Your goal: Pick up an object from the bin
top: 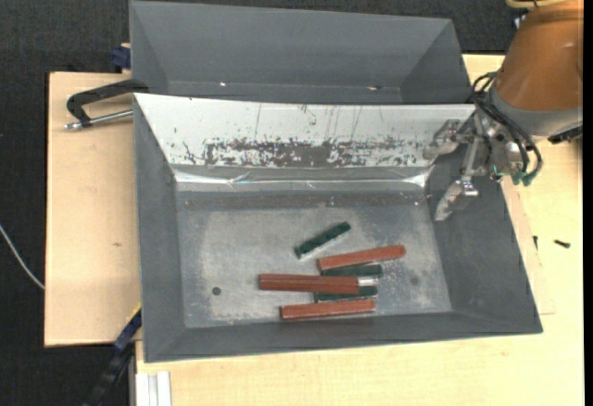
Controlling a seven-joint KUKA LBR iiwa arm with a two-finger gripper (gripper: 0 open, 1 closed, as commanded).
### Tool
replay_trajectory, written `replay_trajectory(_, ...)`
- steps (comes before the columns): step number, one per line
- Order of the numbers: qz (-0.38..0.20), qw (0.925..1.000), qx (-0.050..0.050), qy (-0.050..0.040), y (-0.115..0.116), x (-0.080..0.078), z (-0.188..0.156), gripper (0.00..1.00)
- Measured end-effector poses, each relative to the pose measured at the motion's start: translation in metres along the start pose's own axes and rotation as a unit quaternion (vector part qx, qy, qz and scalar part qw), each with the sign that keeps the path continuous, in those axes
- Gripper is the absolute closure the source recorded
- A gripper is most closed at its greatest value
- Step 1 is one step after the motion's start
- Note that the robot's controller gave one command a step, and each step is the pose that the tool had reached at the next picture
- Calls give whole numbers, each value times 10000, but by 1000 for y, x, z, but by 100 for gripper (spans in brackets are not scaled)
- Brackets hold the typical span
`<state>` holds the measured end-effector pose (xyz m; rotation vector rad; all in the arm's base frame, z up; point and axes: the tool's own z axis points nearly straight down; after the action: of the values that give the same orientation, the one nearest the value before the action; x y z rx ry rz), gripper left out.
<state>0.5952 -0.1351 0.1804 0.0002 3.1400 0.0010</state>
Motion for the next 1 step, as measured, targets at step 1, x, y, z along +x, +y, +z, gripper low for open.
replay_trajectory(1,-162,9999,4,-18,19,52,64,0)
